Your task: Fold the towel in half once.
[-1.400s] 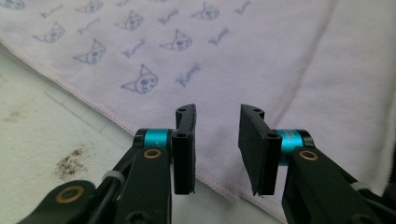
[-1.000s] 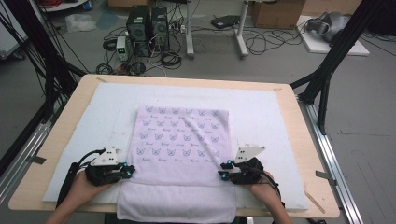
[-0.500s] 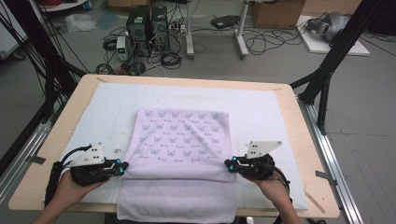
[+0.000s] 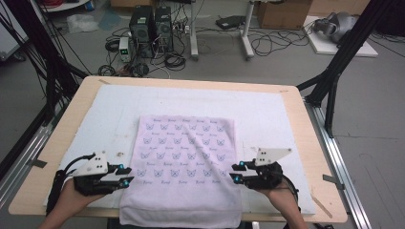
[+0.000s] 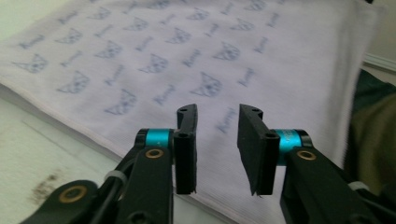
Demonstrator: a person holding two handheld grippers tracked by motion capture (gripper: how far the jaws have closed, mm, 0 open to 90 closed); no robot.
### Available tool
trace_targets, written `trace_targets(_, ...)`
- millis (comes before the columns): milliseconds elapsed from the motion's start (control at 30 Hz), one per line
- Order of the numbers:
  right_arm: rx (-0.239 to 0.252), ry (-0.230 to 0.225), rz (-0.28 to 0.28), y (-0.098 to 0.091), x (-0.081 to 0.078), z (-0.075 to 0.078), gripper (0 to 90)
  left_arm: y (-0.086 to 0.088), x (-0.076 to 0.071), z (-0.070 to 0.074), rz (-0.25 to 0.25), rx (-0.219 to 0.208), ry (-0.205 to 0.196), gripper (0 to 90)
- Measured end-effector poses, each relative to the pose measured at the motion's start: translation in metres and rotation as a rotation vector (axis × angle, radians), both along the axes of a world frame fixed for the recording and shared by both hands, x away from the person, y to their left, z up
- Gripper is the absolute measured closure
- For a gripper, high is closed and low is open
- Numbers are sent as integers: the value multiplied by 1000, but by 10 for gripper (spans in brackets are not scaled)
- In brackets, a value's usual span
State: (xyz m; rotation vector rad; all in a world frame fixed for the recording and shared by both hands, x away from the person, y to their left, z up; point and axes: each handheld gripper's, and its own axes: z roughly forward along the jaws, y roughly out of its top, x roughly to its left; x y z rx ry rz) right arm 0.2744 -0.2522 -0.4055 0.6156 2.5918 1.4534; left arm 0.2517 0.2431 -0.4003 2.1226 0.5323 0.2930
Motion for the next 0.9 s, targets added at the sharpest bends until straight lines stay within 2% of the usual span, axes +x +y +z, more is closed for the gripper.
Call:
trace_targets(100,7,7,-41,0,23,-3,588,-2,20,-1,26,-6,-4,622)
trace_targets(167,-5,28,-74,0,38,-6,561,-5,35,-2,48,-3,-5,598)
trace_targets(300,-20,37,-112,3,66,-5,512,-9,64,0,81,-6,-6,573)
trace_targets(433,-38,41,-141,5,91,2,472,-11,90,5,121,-25,3,607)
trace_targets(500,-36,33,-156,5,102,6,461,-8,97,8,142,-55,-15,616)
trace_targets(567,-35,29,-169,5,112,11,452,-6,107,12,164,-51,-20,618)
trace_targets(733,-70,1,-181,10,133,28,443,-5,137,25,206,-28,-23,607)
trace_targets(767,-71,-18,-182,11,138,31,442,-5,143,26,220,-24,-18,595)
trace_targets(833,-83,-18,-199,12,147,32,437,-4,156,22,256,-23,-12,552)
trace_targets(900,-94,-14,-213,13,155,26,430,1,168,14,292,-26,29,526)
